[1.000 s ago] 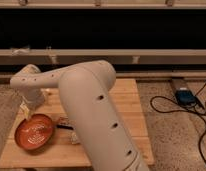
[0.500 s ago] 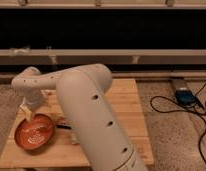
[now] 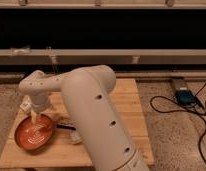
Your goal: Pick up the ceramic bowl
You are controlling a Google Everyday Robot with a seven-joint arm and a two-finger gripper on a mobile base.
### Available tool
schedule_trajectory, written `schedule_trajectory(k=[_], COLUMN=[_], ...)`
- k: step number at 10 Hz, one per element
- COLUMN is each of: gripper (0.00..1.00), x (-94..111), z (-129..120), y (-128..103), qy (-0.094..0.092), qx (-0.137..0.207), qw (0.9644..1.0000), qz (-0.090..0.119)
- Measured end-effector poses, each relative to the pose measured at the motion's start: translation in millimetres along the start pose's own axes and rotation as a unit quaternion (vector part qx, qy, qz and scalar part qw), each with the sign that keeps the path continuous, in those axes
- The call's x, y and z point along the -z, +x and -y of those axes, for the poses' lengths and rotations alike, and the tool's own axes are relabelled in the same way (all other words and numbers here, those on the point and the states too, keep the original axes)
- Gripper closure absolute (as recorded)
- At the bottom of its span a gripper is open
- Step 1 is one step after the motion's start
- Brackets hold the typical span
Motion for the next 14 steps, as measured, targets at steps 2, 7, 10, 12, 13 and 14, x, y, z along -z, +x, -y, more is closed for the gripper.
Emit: schedule_trajectory(k=[2, 7, 10, 12, 13, 14], gripper=[0.20, 0.49, 0.92, 1.00, 1.00, 1.00], x=[-10.2, -16.1, -11.9, 4.5, 15.9, 26.8], z=[-0.7, 2.7, 7.9, 7.3, 5.6, 3.4], y=[-3.0, -1.7, 7.1, 8.5, 8.7, 7.9], qy=[-0.005, -0.005, -0.007, -0.004, -0.003, -0.001], qx=[-0.002, -0.010, -0.027, -0.033, -0.034, -0.033], qw=[1.0000, 0.9999, 0.9996, 0.9994, 0.9993, 0.9993], qz=[-0.005, -0.012, -0.004, 0.007, 0.013, 0.020])
